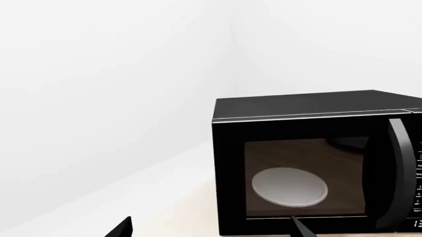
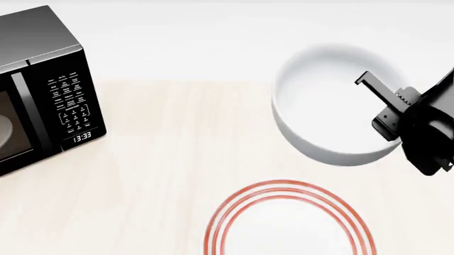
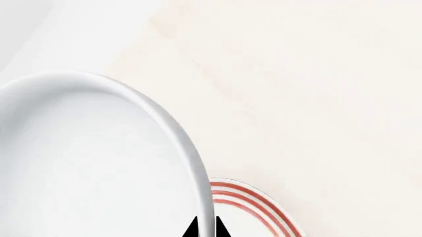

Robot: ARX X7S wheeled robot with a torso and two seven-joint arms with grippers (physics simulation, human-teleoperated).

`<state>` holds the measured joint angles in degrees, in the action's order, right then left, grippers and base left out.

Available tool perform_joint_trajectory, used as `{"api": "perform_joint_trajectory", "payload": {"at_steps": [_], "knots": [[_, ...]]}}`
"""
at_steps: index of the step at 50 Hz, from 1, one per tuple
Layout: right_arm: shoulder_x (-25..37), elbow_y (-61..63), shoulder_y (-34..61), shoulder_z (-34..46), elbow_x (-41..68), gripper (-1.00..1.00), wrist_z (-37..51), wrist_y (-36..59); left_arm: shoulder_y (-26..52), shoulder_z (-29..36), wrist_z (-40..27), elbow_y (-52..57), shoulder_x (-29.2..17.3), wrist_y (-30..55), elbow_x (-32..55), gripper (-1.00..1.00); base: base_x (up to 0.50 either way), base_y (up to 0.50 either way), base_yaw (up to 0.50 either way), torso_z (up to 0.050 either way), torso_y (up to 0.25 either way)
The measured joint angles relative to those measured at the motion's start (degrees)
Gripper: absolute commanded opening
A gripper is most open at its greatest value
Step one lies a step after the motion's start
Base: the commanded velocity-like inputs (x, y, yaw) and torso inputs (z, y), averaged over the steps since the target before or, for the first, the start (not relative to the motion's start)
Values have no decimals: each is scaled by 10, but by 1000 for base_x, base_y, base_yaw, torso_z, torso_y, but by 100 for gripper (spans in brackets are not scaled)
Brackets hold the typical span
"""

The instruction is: Put the white bowl to the right of the plate.

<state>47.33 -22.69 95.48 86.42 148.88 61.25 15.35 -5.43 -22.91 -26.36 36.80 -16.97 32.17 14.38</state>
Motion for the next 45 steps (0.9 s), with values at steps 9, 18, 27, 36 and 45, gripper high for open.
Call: {"api": "perform_joint_trajectory", "payload": {"at_steps": [9, 18, 27, 36, 45], "knots": [[48, -8, -18, -2, 9, -100, -2, -11, 1, 4, -2, -2, -1, -1, -1, 100, 0, 0, 0, 0, 1], [99, 3, -37, -5, 16, -100, 0, -29, 0, 7, -4, -4, -2, -2, -3, 100, 0, 0, 0, 0, 1], [138, 12, -52, -7, 24, -100, 0, -41, 1, 9, -7, -5, -3, -3, -4, 100, 0, 0, 0, 0, 0], [164, 13, -67, -8, 31, -100, -5, -47, 1, 11, -10, -5, -4, -3, -4, 100, 0, 0, 0, 0, 1], [189, 17, -82, -7, 34, -100, -12, -53, 1, 13, -12, -6, -5, -3, -6, 100, 0, 0, 0, 0, 0]]}}
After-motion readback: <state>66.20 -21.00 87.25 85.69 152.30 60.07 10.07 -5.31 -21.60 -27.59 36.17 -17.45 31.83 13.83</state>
